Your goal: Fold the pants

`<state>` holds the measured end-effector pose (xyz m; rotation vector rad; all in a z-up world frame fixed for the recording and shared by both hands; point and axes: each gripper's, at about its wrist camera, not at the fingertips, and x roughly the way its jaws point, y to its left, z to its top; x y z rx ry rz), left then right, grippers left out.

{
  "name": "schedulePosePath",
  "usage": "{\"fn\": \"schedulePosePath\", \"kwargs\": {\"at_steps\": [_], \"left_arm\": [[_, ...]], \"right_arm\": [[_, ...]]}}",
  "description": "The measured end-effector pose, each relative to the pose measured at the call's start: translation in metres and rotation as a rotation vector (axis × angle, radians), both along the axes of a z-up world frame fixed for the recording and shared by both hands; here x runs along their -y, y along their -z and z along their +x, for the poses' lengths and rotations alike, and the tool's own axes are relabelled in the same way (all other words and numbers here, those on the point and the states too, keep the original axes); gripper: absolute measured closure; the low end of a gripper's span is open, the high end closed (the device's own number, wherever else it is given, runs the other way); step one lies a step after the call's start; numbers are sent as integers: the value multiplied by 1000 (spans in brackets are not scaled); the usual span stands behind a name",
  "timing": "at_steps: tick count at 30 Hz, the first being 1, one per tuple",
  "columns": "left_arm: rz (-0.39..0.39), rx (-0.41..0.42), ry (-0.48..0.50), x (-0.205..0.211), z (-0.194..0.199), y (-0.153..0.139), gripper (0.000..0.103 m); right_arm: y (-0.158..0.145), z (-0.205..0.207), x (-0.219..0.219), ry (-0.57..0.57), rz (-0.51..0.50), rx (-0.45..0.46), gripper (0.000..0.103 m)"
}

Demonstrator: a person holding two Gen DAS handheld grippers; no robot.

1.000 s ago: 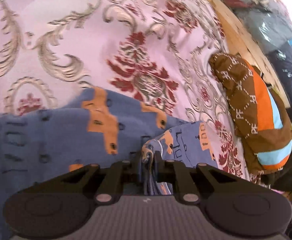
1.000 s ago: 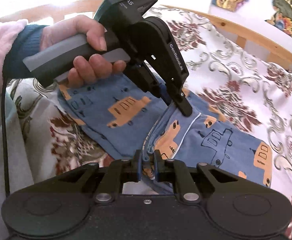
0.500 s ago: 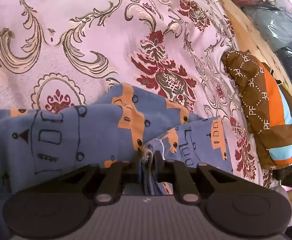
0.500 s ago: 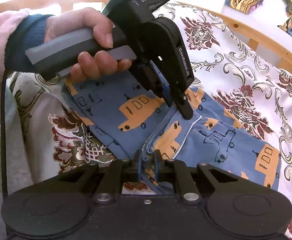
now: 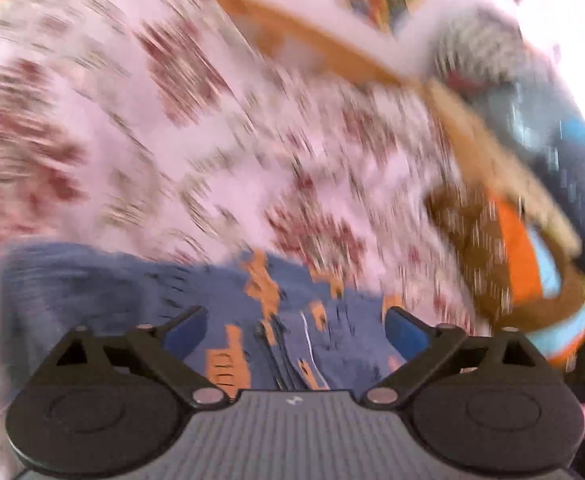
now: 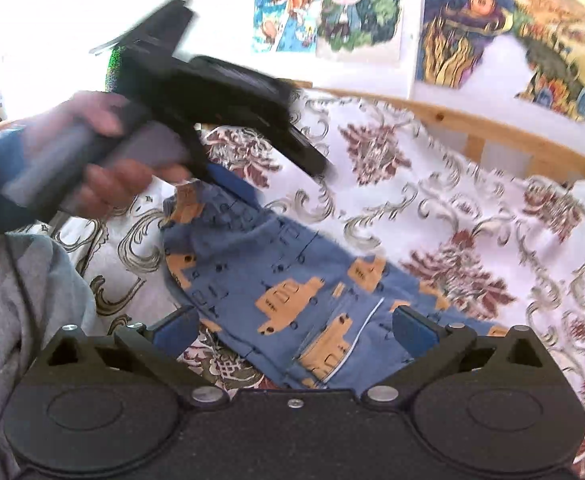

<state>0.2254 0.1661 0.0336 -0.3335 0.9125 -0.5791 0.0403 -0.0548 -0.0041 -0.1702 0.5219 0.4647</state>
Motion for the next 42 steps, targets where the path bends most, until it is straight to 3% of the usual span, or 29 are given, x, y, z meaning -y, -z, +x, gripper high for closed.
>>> {"fn": "schedulePosePath", "kwargs": {"at_steps": [3,5,8,11,13,19,24,26,29,32,34,35,36,39,42], "left_arm": [[-1,88,-178,-42,-39,-25,0],[12,112,-240,-65,-58,-30,0],[5,42,-305,-95,-72,-18,0],[-167,-10,-294,-116,-75,5,0],[-214,-11,-274,-121,-69,18,0],[-167,-47,-219,-111,-42,36,0],[-114,-35,-144,-97,-35,39,0],[-95,-67,-153,-95,-29,43,2],[-56,-87,-193,-97,-25,46,13],[-65,-78,-222,-101,-27,48,24],[-50,-85,-269,-107,-28,50,46],[-53,-93,-289,-111,-28,53,64],[-67,-109,-314,-116,-28,57,75],[-190,-126,-377,-134,-32,68,82],[-230,-93,-432,-143,-43,67,84]], "right_arm": [[-4,-7,-3,27,-44,53,1],[-3,-8,-10,60,-119,103,1],[3,2,-20,112,-233,132,1],[12,21,-25,121,-295,126,1],[17,32,-27,119,-304,123,1],[34,56,-37,137,-333,103,1],[60,68,-51,216,-471,150,1],[74,73,-56,222,-531,163,1],[89,78,-62,206,-572,170,1],[99,80,-73,157,-598,163,1],[103,77,-78,157,-624,199,1],[104,78,-78,160,-623,201,1],[104,79,-78,164,-614,197,1],[103,82,-72,177,-572,173,1],[103,82,-72,180,-564,171,1]]}}
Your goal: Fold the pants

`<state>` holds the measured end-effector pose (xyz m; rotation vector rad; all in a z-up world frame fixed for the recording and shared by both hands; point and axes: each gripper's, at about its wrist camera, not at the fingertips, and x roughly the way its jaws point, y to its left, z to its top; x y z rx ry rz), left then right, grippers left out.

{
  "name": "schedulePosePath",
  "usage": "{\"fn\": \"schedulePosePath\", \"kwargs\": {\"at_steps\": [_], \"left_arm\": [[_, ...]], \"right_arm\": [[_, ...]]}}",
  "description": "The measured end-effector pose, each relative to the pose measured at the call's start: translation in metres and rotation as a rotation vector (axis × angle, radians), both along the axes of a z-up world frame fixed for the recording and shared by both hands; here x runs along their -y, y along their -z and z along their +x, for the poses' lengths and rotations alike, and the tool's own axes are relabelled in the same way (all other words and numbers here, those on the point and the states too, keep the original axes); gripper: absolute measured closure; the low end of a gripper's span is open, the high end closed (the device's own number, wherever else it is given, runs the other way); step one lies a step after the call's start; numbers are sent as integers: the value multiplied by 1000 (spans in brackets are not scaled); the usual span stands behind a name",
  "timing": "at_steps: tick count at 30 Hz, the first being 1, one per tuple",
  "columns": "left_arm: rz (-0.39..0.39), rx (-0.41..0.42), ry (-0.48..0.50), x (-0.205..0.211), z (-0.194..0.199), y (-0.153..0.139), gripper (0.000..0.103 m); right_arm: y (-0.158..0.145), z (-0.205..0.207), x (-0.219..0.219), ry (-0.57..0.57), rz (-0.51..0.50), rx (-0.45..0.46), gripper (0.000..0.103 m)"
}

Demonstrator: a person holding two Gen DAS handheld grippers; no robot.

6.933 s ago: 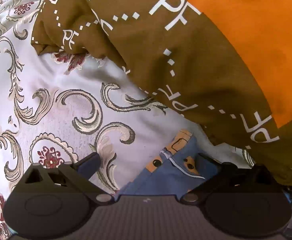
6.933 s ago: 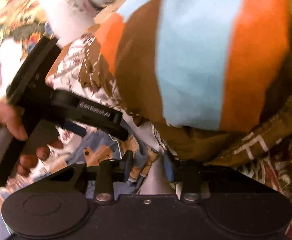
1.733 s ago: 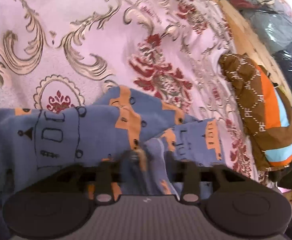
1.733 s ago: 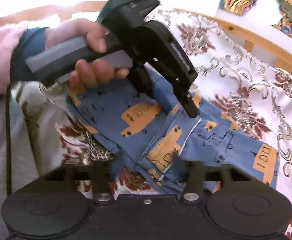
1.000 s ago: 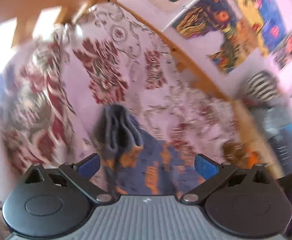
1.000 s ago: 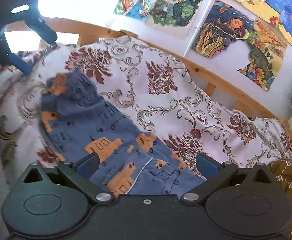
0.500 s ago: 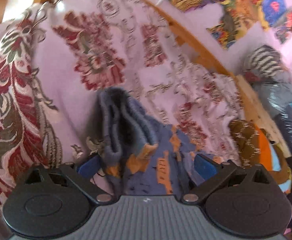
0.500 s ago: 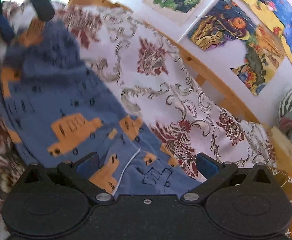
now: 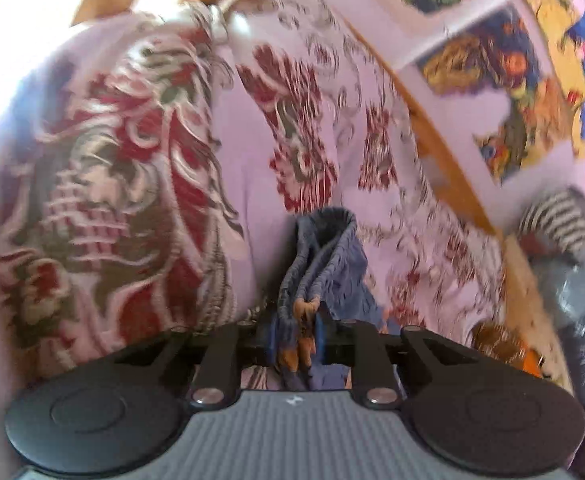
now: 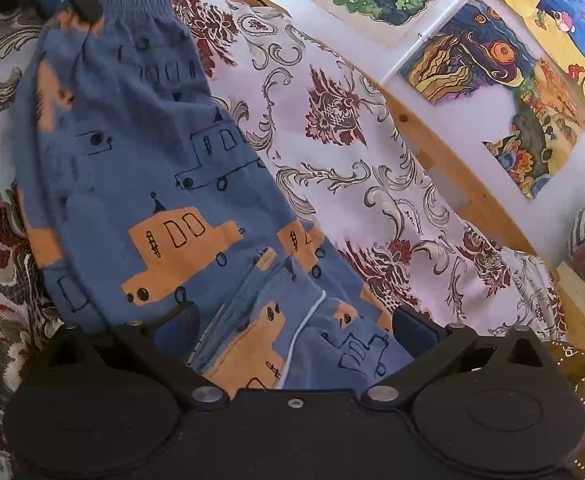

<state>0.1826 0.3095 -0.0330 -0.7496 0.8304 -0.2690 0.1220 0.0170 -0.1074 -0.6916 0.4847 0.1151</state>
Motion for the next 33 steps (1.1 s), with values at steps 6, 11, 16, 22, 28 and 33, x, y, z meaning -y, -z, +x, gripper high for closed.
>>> {"fn": "schedulePosePath", "kwargs": {"at_steps": [6,11,16,22,28,33], "left_arm": [[27,26,-25,1,-9,-5,84],[78,11,-20,3,-9,-13,84],[181,62,14,22,-12,-36,84],[384,84,38,66,-18,-61,84],[557,155,74,120,-35,-78,84],[673,240,154,170,-51,-88,84]], "right_arm": [[1,-3,-2,-7,-9,7,1],[-13,-6,5,-26,42,27,1],[-48,5,27,-95,198,7,1],[-109,71,54,-220,461,-294,1],[-146,139,57,-217,713,-638,1],[-167,165,53,-213,869,-820,1]]}}
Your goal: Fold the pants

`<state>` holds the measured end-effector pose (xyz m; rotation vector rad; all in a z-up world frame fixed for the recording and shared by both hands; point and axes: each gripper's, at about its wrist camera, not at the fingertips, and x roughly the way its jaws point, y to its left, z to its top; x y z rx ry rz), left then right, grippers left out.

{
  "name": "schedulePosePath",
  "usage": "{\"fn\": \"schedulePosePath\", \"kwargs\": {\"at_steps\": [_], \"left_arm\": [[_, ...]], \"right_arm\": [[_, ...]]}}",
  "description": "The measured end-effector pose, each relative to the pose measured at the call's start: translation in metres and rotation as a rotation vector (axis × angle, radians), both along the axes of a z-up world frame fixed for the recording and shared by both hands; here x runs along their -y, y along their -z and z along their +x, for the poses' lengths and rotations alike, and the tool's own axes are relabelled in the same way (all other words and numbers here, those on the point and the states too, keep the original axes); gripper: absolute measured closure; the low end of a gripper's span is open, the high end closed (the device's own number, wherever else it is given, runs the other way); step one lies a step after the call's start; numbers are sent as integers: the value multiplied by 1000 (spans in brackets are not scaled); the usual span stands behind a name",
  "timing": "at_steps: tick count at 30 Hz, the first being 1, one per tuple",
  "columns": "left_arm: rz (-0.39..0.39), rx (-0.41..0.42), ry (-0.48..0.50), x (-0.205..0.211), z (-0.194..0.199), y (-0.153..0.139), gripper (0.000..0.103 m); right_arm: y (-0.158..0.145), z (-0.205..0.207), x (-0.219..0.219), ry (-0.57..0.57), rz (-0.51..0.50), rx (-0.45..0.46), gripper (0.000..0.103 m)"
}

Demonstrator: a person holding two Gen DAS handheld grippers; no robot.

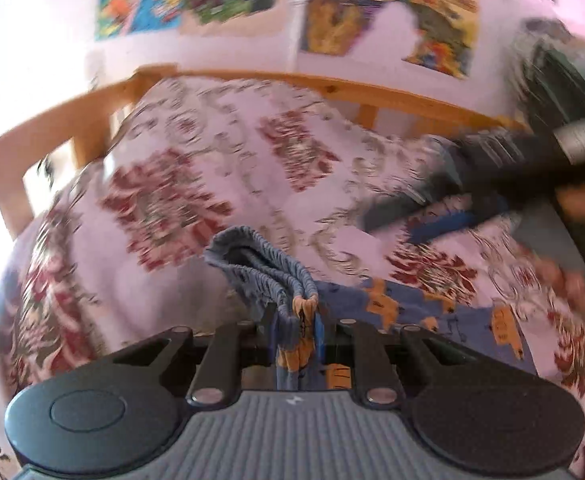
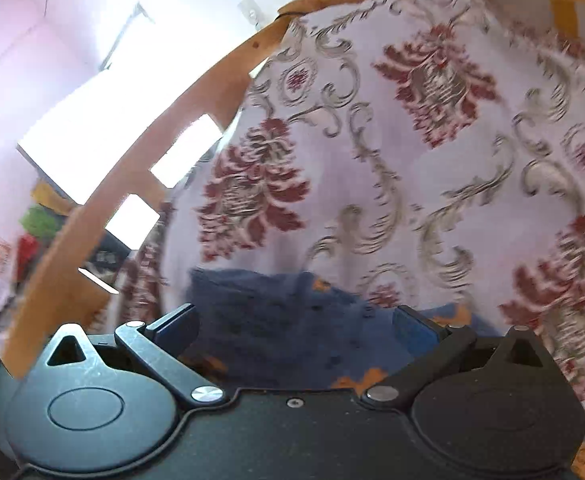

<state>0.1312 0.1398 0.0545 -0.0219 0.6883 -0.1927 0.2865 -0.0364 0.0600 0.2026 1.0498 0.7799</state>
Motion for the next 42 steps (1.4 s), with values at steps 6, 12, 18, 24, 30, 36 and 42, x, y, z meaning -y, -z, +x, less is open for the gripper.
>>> {"fn": "schedulePosePath", "kwargs": {"at_steps": [6,12,18,24,30,36,42], "left_arm": [[91,40,86,48,-13,-4,84],[178,68,154,87,-23,-2,84],[242,82,209,122,-30,4,84],[346,93,207,159,-36,9,84],[429,115,238,195,-43,9,84],[471,127,271,226,-48,15,83],[489,117,322,250,-51,25,83]], "right_arm": [[-4,-2,-2,-36,40,-86,1],[-9,-19,5,-64,-13,-13,4],[-5,-34,25,-30,-118,62,14],[3,-40,57,33,-86,57,64],[7,-48,94,94,-1,43,78],[14,-59,132,143,44,41,80],[24,-71,163,161,73,61,80]]}}
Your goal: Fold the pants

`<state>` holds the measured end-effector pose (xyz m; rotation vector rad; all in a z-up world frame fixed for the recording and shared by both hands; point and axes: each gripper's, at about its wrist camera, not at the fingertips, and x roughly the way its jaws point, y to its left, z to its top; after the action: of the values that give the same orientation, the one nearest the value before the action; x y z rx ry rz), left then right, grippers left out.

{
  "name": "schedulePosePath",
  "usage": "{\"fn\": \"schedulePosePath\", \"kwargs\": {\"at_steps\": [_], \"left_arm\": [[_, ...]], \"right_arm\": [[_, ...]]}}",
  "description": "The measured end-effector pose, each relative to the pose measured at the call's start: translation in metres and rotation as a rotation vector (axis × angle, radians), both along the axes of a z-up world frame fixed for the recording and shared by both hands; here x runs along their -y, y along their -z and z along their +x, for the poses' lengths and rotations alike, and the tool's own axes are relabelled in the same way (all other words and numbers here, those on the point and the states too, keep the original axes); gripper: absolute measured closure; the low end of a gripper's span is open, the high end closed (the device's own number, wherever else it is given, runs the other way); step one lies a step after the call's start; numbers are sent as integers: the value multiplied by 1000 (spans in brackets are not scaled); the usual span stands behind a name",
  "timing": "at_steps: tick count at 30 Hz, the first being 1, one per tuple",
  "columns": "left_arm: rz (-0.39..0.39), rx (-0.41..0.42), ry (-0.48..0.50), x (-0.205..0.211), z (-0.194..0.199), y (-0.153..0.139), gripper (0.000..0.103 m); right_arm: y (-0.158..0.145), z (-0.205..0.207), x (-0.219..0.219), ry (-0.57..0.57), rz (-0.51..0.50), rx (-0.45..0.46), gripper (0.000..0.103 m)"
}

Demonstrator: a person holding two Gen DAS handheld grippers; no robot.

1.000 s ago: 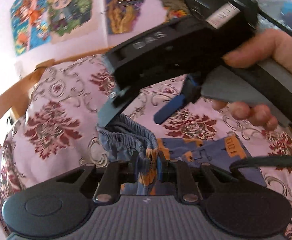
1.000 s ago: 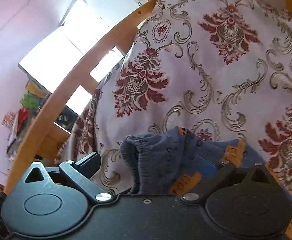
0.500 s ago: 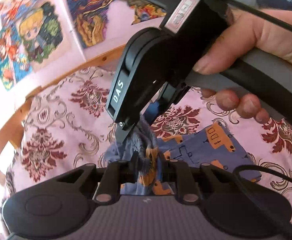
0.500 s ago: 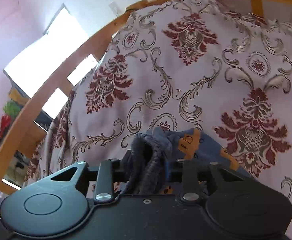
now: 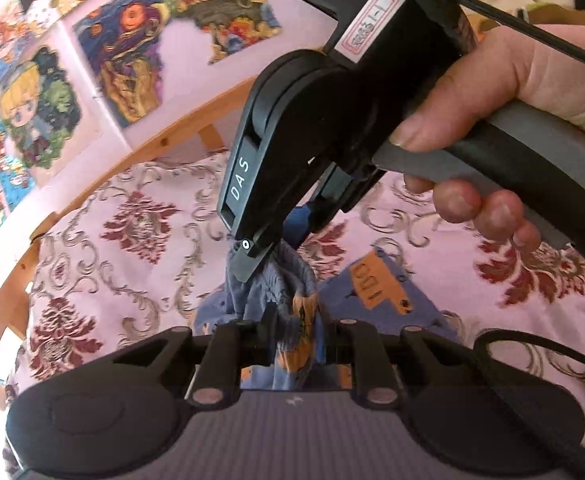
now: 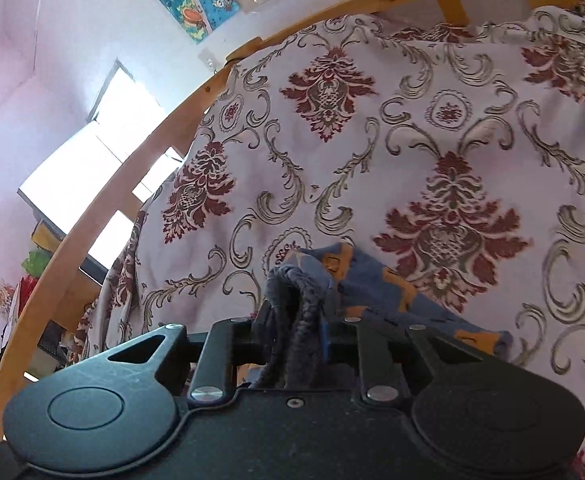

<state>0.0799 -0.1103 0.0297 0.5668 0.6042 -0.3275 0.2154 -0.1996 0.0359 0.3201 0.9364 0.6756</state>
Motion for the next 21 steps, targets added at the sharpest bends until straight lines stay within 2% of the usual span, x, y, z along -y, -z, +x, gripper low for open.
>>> {"fn": "schedulePosePath", "kwargs": {"at_steps": [7,12,21], "left_arm": [[30,-33,64,25,-5,19,83],[0,-90,89,36,-3,31,83],[14,-134,102,49,-2,49,82]], "right_arm": [[30,-15,42,75,48,-27,80],[49,-22,63,117,64,-38,80],[75,-31,79,169,88,-25,80]]}}
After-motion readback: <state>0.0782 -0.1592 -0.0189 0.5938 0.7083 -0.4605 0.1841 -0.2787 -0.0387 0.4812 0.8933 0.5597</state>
